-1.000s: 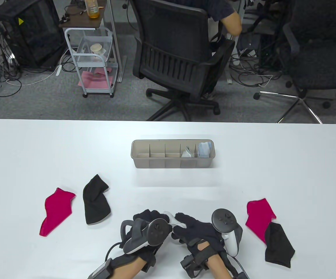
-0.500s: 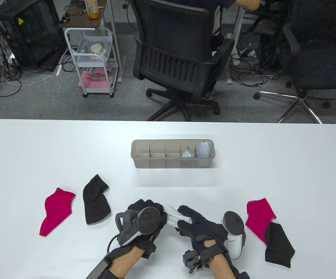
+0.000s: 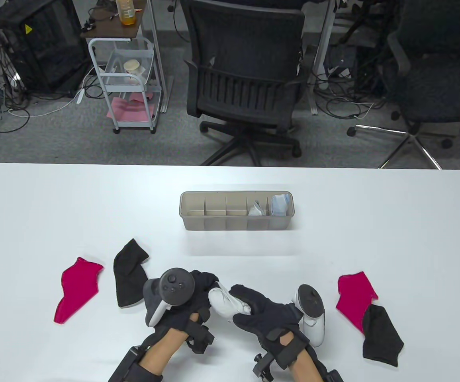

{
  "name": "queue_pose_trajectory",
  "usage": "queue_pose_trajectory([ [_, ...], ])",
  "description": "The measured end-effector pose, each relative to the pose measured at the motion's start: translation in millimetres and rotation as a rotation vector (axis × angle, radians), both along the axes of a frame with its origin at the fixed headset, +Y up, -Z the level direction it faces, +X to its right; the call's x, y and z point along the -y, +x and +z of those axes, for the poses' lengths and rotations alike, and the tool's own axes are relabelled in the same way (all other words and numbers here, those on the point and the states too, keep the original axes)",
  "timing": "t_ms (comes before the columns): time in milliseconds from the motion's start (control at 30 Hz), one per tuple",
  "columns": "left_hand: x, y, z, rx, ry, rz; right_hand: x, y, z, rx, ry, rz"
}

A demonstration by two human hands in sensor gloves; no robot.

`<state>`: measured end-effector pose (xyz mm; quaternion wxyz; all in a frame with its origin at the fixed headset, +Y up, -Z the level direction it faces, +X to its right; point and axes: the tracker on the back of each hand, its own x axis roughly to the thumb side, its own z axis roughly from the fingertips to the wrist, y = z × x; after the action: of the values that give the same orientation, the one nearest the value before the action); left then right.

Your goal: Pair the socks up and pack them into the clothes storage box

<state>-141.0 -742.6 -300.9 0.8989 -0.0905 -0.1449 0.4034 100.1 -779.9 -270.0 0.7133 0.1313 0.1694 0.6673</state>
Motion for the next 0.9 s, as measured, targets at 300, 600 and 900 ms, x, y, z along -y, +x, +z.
queue_pose_trajectory([
  [300,17.6,-21.4,0.9,-0.05,-0.31,0.473,-19.1,20.2,1.1,0.285,0.229,0.25],
  [600,21.5,1.3,9.9,0.005,-0.412,0.498,-29.4,-4.3,11.0,0.204,0.322,0.336],
  [900,21.2,-12.8,7.2,-0.202,-0.305,0.397,-52.8,-21.8,34.6,0.46,0.45,0.738],
])
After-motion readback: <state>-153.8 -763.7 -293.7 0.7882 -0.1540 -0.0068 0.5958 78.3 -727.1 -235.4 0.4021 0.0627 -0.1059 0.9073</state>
